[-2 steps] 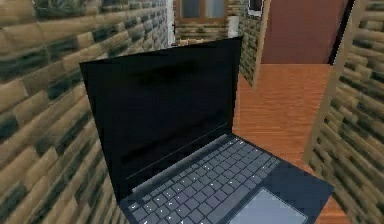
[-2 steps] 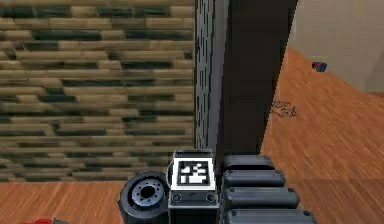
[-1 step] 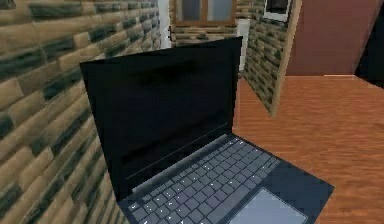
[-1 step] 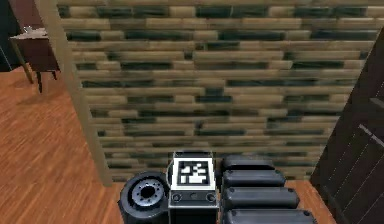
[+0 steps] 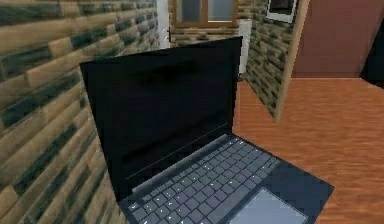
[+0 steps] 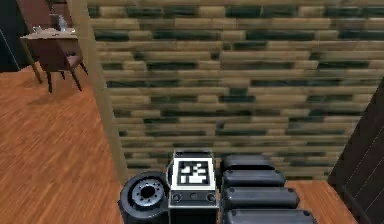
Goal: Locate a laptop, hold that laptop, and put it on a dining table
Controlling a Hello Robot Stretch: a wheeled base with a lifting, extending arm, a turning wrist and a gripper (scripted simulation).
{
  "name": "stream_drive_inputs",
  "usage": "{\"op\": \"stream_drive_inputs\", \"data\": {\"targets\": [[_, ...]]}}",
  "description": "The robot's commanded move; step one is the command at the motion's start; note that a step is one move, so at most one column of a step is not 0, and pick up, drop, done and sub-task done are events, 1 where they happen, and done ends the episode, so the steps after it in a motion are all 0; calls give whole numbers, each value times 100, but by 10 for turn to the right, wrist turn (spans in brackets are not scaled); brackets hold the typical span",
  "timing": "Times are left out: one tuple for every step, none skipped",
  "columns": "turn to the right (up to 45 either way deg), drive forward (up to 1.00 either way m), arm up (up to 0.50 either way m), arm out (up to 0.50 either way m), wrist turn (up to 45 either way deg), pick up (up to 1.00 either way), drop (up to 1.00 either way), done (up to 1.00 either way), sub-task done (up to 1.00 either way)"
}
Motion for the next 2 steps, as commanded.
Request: {"op": "stream_drive_inputs", "data": {"targets": [[0,45,0,0,0,0,0,0,0],[420,0,0,0,0,0,0,0,0]]}}
